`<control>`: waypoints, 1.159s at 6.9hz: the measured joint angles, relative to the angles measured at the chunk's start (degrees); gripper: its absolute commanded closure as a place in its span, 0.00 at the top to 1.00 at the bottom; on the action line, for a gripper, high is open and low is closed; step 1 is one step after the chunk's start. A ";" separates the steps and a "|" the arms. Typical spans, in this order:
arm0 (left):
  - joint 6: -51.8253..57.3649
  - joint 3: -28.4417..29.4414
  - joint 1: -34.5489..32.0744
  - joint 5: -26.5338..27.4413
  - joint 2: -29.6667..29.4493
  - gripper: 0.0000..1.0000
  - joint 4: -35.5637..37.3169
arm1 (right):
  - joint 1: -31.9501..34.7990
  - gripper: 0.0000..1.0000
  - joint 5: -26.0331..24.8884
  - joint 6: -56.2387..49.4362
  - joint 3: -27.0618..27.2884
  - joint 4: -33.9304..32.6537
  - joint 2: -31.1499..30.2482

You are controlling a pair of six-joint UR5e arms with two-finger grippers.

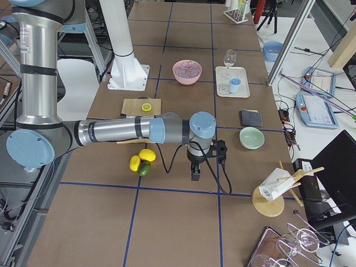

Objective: Put ice in cup with scoop

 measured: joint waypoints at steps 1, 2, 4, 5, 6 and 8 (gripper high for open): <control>0.06 1.04 0.05 -0.05 -0.19 1.00 0.14 | -0.57 1.00 -0.06 0.20 -0.19 1.00 0.30; 0.12 2.69 -0.02 -0.14 -0.94 1.00 -0.63 | -1.58 1.00 -0.12 0.50 -0.73 1.66 0.79; 0.18 3.93 -2.04 -0.22 -1.96 1.00 -2.28 | -2.54 1.00 -0.01 0.74 -2.33 1.99 2.77; 1.04 3.88 -2.61 -0.19 -1.89 1.00 -2.60 | -2.59 1.00 -0.07 0.66 -2.96 2.01 3.28; 2.45 3.86 -2.86 -0.28 -1.89 1.00 -2.81 | -2.62 1.00 -0.13 0.58 -3.49 2.02 3.92; 3.09 5.55 -2.91 -0.56 -2.11 1.00 -3.23 | -2.58 1.00 -1.39 0.42 -4.77 1.83 5.32</control>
